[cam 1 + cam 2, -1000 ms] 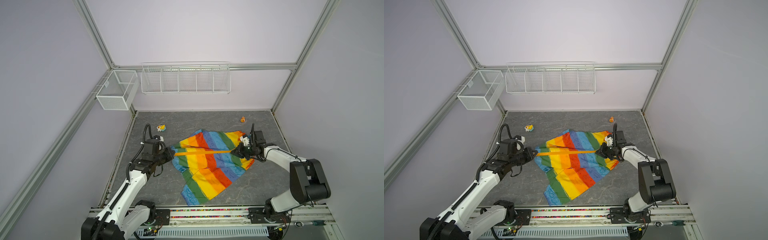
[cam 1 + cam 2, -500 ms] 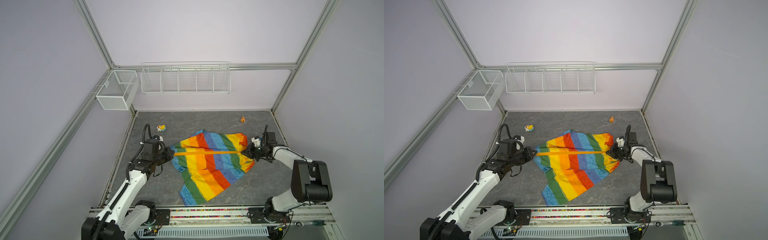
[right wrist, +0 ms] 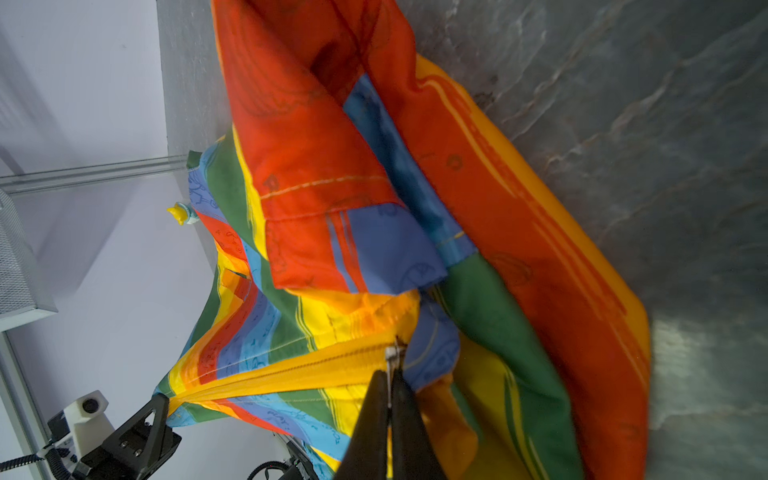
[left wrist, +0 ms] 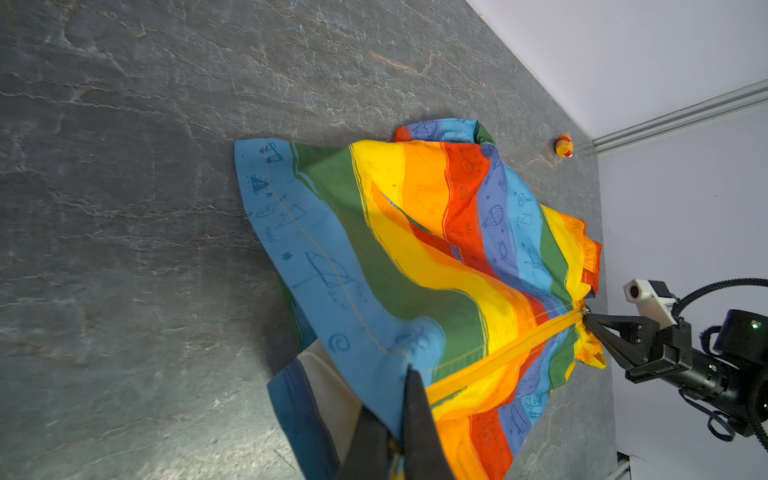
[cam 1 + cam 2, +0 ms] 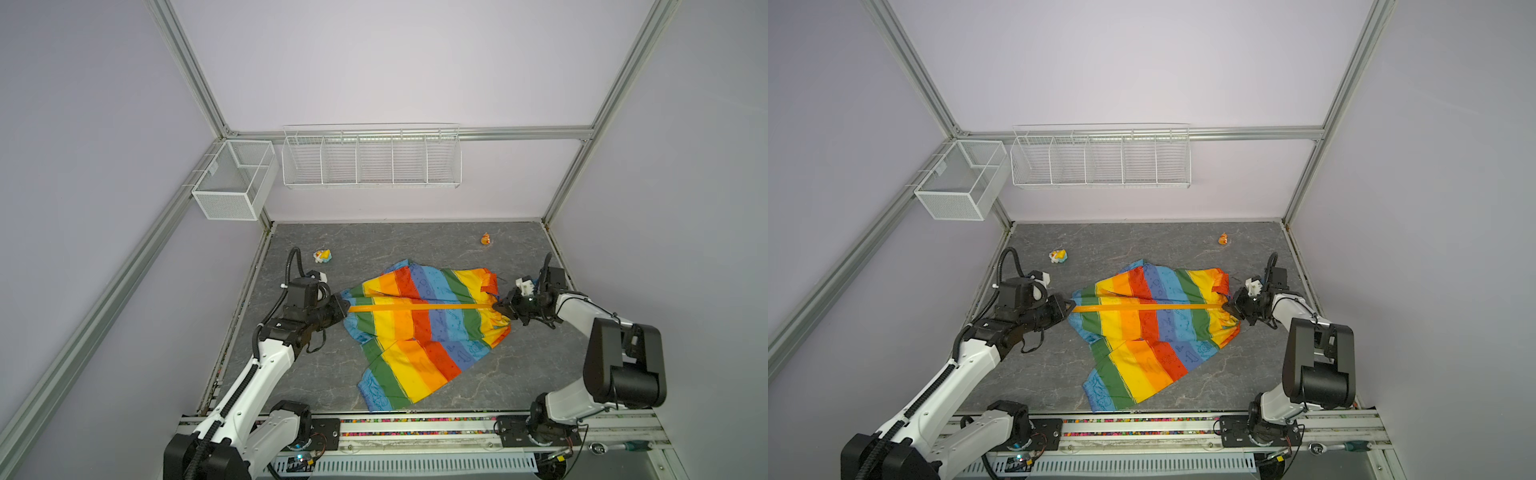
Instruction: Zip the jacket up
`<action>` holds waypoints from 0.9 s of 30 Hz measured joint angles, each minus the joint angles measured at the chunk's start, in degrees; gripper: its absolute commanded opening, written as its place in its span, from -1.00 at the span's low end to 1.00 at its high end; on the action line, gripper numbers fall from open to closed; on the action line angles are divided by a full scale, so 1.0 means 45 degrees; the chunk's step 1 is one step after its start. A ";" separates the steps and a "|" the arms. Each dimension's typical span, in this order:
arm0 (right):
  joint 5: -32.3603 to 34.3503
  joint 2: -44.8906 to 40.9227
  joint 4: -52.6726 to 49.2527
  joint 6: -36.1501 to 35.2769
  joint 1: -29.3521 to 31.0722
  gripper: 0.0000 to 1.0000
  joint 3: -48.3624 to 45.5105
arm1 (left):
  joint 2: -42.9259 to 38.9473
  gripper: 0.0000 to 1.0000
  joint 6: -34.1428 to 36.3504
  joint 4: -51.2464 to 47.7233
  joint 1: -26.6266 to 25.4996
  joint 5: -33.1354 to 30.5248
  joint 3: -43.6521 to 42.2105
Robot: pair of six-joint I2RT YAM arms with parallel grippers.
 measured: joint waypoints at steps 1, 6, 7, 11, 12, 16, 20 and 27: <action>-0.0005 -0.0005 -0.0024 0.0000 -0.0005 -0.86 0.0000 | 0.0039 -1.00 0.0000 0.0010 0.0000 -0.0005 0.0000; -0.0282 -0.0413 -0.0068 0.0107 -0.0015 -0.86 0.0194 | 0.0622 -1.00 0.0044 0.0034 0.0034 -0.0131 0.0481; -0.0364 -0.0544 -0.0121 0.0180 0.0015 -0.86 0.0408 | 0.0811 -1.00 0.0078 0.0039 0.0044 -0.0185 0.0729; -0.0627 -0.1020 -0.0087 0.0563 0.0505 -0.86 0.2215 | 0.2161 -1.00 0.0321 0.0155 0.0146 -0.0306 0.2701; -0.0670 -0.1122 -0.0049 0.0690 0.0680 -0.86 0.2822 | 0.2589 -1.00 0.0413 0.0180 0.0160 -0.0316 0.3371; -0.0952 -0.1229 0.0083 0.1107 0.1180 -0.86 0.5421 | 0.4556 -1.00 0.0894 0.0155 0.0209 -0.0296 0.6921; -0.1175 -0.1214 0.0228 0.1302 0.1195 -0.86 0.7946 | 0.6222 -1.00 0.1345 -0.0029 0.0223 -0.0189 1.0870; -0.1642 -0.1671 0.0787 0.1015 0.1185 -0.86 0.7922 | 0.5659 -1.00 0.1661 0.0228 0.0287 -0.0097 1.1749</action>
